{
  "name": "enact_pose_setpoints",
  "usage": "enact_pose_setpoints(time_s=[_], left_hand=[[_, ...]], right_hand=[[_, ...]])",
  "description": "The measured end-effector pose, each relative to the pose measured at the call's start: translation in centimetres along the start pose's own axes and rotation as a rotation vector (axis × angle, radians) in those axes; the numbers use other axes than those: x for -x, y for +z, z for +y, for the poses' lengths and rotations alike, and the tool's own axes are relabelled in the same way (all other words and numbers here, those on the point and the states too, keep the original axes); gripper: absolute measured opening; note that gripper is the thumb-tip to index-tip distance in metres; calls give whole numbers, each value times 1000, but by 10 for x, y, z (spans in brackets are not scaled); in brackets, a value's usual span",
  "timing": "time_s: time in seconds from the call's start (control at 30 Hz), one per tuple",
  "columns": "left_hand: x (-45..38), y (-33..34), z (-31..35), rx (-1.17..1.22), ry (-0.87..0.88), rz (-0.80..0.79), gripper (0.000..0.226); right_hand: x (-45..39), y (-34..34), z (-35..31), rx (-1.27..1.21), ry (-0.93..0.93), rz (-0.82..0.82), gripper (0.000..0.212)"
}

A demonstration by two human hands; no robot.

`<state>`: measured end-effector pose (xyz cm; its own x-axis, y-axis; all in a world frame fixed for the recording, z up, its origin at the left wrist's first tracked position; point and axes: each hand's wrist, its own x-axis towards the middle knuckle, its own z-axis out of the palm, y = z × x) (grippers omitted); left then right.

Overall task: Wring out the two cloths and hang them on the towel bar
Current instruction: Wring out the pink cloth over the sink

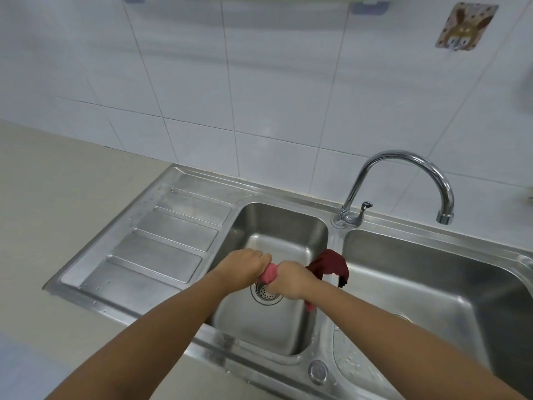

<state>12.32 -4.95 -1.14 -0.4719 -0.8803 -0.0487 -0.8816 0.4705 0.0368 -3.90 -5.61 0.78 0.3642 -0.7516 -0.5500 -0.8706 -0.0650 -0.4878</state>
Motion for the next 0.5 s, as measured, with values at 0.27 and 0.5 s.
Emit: enact_pose_setpoints(time_s=[0.27, 0.5], left_hand=[[-4, -11, 24, 226, -256, -397, 31], [3, -2, 21, 440, -366, -403, 31]], right_hand=[[-8, 6, 12, 699, -256, 256, 21], [-16, 10, 18, 679, -399, 348, 9]])
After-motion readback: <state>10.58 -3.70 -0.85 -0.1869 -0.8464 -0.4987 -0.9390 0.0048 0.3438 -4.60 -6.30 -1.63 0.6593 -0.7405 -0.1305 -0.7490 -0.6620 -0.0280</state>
